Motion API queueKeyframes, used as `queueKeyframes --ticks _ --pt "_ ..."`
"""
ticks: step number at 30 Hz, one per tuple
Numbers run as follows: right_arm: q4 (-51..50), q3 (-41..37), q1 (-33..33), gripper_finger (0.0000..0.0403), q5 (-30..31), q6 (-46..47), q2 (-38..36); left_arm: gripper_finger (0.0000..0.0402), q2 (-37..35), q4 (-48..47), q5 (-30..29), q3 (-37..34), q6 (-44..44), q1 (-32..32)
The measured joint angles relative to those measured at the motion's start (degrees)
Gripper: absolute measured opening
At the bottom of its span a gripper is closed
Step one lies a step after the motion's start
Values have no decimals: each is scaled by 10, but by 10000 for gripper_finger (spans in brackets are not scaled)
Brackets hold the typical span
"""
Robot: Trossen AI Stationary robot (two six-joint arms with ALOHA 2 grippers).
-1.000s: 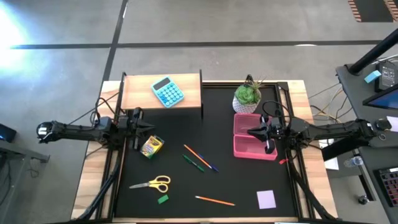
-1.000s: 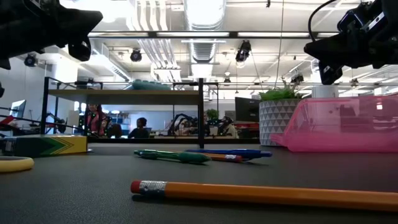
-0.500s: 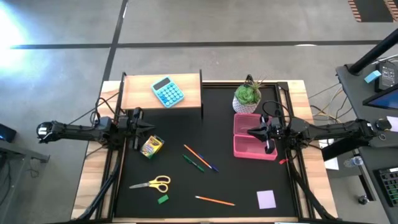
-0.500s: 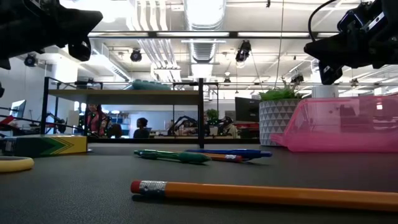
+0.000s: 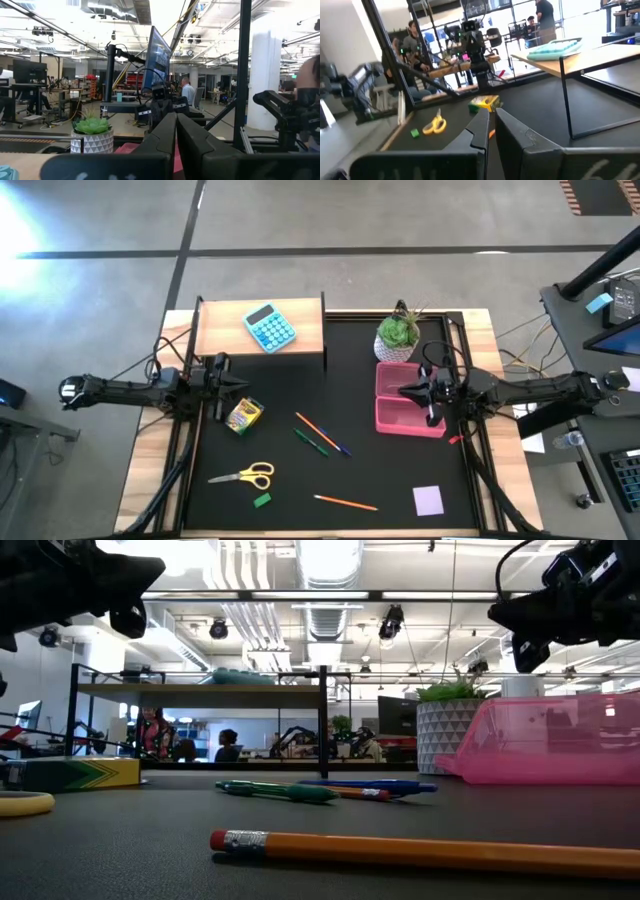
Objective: Pack school essentials
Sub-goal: Put the blue pen into the pink supply box
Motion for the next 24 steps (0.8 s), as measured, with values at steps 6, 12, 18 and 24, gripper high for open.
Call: queueKeyframes --ticks 6,12,18,24 --pt "1 26 0 22 11 67 1 0 0 0 0 0 0 0" --pt "0 38 1 22 9 124 1 0 0 0 0 0 0 0" --pt "0 45 1 22 68 233 1 0 0 0 0 0 0 0" --pt "0 53 1 22 71 373 1 0 0 0 0 0 0 0"
